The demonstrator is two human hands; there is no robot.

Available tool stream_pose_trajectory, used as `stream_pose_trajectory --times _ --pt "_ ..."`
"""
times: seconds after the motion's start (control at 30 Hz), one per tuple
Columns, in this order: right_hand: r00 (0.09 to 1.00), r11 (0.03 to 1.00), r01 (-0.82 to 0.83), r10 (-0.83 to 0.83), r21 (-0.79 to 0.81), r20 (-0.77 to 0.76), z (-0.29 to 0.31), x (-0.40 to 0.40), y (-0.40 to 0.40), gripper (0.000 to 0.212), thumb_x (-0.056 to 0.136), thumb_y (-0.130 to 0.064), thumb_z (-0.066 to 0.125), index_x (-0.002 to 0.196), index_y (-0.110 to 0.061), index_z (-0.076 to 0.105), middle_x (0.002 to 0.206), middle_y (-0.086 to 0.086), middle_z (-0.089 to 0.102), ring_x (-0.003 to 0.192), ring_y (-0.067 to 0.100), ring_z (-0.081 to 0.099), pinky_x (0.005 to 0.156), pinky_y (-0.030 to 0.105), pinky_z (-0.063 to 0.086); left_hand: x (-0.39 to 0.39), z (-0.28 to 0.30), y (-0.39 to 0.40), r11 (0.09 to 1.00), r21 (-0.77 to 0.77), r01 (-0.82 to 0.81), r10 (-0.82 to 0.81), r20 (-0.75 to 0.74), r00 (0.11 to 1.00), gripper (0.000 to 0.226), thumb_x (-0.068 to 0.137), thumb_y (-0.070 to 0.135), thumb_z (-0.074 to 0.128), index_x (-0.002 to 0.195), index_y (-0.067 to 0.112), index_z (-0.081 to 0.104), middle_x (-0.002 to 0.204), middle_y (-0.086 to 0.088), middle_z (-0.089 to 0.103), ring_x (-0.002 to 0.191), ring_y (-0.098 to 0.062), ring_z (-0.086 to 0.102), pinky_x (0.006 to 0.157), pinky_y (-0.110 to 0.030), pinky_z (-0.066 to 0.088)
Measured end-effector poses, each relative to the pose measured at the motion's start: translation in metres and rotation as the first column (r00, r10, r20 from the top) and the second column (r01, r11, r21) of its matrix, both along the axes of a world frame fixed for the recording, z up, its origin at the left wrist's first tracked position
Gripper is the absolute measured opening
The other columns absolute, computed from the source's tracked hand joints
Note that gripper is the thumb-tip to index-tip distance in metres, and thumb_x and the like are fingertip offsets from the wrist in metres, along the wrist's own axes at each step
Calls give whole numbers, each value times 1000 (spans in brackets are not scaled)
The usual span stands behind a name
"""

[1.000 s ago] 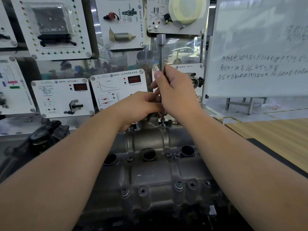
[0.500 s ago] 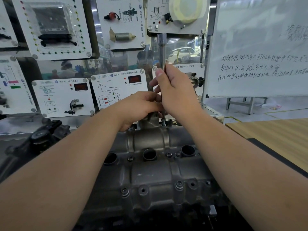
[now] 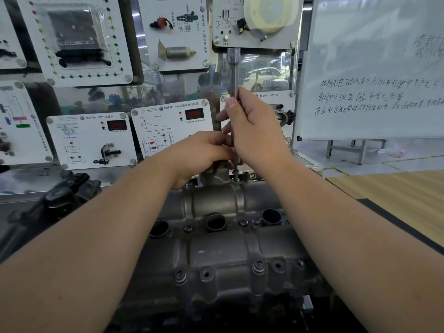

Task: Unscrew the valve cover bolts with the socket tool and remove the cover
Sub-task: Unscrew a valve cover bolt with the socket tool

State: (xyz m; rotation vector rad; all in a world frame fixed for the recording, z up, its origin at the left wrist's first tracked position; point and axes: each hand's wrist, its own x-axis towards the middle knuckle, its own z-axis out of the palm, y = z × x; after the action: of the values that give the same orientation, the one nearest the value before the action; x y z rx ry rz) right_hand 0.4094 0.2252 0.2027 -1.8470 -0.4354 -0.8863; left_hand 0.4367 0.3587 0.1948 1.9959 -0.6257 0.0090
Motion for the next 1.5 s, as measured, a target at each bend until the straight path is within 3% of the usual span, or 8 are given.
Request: stream_pose_trajectory --times 0.2,0.33,0.5,0.67,0.77,1.03,1.23,1.5 --pt "1000 999 -14 16 51 -26 1 -1 0 37 108 -28 43 144 -17 47 100 -10 72 82 12 67 74 40 58 1 0 -1 1000 5 11 -11 18 1000 22 99 5 64 118 -4 68 115 -23 74 119 -37 65 111 -50 46" --pt "1000 1000 13 -13 -11 10 0 -4 2 26 105 -31 52 118 -10 62 89 5 70 82 23 65 81 50 55 0 1 -1 999 33 2 -3 33 999 27 94 4 67 120 -4 66 114 -23 73 118 -42 64 110 -56 45" --pt "1000 999 14 -15 -29 -23 1 -4 1 29 108 -28 45 98 -6 61 89 -10 71 78 11 66 76 45 57 0 1 0 1000 -15 11 -11 -3 1000 17 94 0 63 108 -2 73 111 -20 75 99 -25 71 77 -21 59" --pt "1000 1000 -5 5 24 -14 0 -1 1 29 108 -31 44 135 -22 50 100 -10 72 82 4 68 78 38 58 -2 1 -1 1000 5 7 -7 13 1000 18 97 7 66 112 0 72 112 -23 74 116 -39 66 107 -48 49" --pt "999 1000 20 -20 -8 31 -1 -2 2 25 106 -31 51 120 -13 59 96 3 73 86 22 68 83 48 55 -2 1 -2 1000 17 -5 4 36 999 24 95 6 68 116 -3 68 113 -25 73 118 -47 61 108 -59 45" --pt "999 998 32 -32 -46 1 0 0 0 25 109 -28 41 106 -10 57 100 -12 73 76 5 67 74 40 56 -2 2 -1 1000 -3 9 -9 -1 1000 20 99 8 63 116 3 71 116 -19 74 103 -20 71 77 -18 56" --pt "1000 1000 9 -9 23 24 -1 -1 1 23 105 -32 51 126 -22 53 97 -1 73 86 19 69 83 49 57 -4 3 -2 1000 21 -6 5 28 1000 23 99 7 64 120 -1 67 115 -24 73 118 -45 63 109 -61 44" --pt "999 998 47 -47 -28 -10 2 -4 1 28 109 -24 41 102 -4 60 96 -9 72 79 15 67 78 49 57 -4 2 -1 1000 -7 -14 14 5 1000 19 98 6 63 114 0 72 115 -21 74 117 -35 66 108 -46 50"
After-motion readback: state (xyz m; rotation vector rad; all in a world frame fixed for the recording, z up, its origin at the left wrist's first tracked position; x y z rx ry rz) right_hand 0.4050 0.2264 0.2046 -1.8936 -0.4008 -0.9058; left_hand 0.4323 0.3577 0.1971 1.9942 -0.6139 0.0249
